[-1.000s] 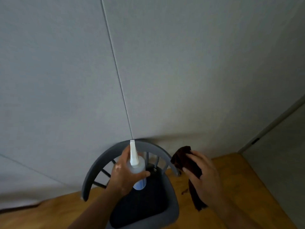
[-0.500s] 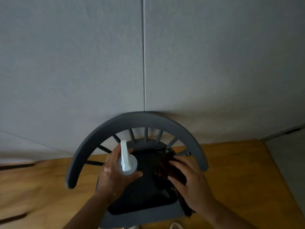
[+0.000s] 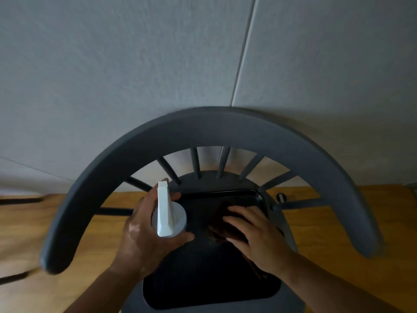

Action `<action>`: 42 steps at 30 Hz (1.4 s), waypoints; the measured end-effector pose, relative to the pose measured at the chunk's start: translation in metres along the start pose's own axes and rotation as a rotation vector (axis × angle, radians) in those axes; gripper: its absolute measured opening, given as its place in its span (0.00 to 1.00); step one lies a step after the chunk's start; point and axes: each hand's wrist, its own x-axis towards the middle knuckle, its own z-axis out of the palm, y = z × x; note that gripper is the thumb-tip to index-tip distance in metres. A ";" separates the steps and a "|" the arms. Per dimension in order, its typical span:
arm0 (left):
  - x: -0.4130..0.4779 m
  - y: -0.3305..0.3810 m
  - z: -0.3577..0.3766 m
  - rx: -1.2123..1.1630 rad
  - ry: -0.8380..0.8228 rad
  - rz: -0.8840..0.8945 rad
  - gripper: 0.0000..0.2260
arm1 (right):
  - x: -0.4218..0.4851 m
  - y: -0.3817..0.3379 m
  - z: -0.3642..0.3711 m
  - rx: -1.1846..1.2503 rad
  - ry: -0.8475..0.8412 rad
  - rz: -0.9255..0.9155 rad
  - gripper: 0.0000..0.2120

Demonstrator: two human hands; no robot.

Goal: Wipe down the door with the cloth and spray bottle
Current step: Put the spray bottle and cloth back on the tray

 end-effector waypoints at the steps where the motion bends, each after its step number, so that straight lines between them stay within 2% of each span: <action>1: 0.002 -0.004 0.001 -0.006 -0.005 -0.005 0.50 | 0.005 0.006 0.005 -0.025 -0.016 -0.037 0.22; 8: 0.014 -0.026 0.005 -0.018 0.005 -0.007 0.50 | 0.032 0.017 0.032 -0.189 -0.041 -0.254 0.23; 16: 0.021 -0.049 0.009 -0.077 0.012 -0.054 0.47 | 0.046 0.028 0.068 -0.255 -0.144 -0.356 0.22; 21: 0.015 -0.055 0.008 -0.039 0.019 -0.051 0.52 | 0.035 0.038 0.069 -0.237 -0.154 -0.273 0.32; 23: 0.009 -0.051 0.010 -0.025 0.054 -0.072 0.50 | 0.025 0.037 0.060 -0.168 -0.119 -0.200 0.35; 27: -0.023 -0.049 0.012 -0.178 0.110 -0.192 0.52 | -0.010 0.036 0.039 -0.028 0.005 0.037 0.31; 30: -0.071 -0.050 0.029 -0.148 0.177 -0.255 0.48 | -0.034 0.041 0.024 0.088 0.083 0.233 0.26; 33: -0.094 -0.036 0.058 -0.112 0.070 -0.234 0.35 | -0.043 0.046 0.020 0.086 0.097 0.250 0.20; 36: -0.074 -0.025 0.084 -0.009 -0.091 -0.132 0.23 | -0.038 0.048 0.025 0.062 0.064 0.227 0.15; 42: -0.010 -0.036 0.123 0.313 -0.234 0.090 0.20 | -0.017 0.042 0.048 0.006 0.021 0.178 0.18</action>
